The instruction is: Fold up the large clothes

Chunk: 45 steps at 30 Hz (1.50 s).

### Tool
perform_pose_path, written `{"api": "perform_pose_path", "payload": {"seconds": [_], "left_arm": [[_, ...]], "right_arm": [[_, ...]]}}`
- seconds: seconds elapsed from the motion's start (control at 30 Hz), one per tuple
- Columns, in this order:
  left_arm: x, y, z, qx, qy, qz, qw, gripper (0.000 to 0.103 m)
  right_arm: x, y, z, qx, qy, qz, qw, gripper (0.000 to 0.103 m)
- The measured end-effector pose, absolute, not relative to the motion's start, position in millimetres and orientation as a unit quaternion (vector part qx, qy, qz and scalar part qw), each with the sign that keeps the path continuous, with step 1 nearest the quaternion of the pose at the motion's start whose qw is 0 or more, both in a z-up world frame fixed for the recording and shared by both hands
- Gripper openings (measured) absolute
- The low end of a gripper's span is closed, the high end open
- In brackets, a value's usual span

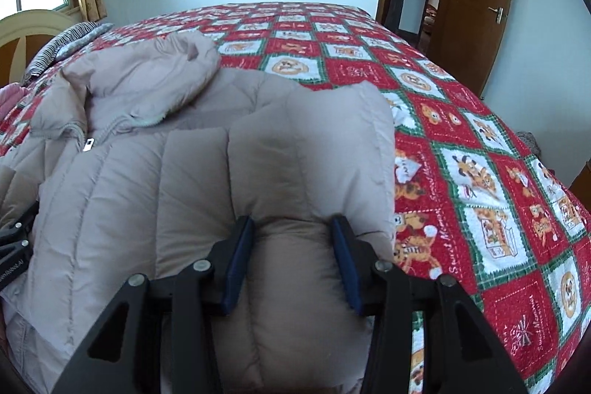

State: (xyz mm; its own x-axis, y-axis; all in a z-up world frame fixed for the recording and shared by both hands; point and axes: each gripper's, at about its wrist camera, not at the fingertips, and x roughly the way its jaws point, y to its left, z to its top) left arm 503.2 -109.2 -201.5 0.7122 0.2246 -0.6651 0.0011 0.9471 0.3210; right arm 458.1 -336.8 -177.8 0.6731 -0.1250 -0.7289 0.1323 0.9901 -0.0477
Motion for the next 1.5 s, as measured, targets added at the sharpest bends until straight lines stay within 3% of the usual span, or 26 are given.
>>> {"api": "perform_pose_path", "payload": {"seconds": [0.37, 0.67, 0.93, 1.17, 1.5], "left_arm": [[507, -104, -205, 0.122, 0.387, 0.049, 0.913, 0.093], [508, -101, -205, 0.111, 0.390, 0.045, 0.913, 0.094], [508, -99, -206, 0.109, 0.390, 0.044, 0.913, 0.094], [508, -99, -206, 0.108, 0.391, 0.043, 0.913, 0.094], [509, -98, -207, 0.105, 0.391, 0.042, 0.913, 0.095]], "right_arm": [[462, -330, -182, -0.025, 0.409, -0.087, 0.908, 0.049], [444, -285, -130, -0.042, 0.373, -0.060, 0.925, 0.054], [461, -250, -178, -0.050, 0.412, -0.012, 0.910, 0.054], [461, -245, -187, -0.071, 0.419, -0.022, 0.905, 0.054], [460, -307, -133, -0.003, 0.349, -0.073, 0.934, 0.054]]}}
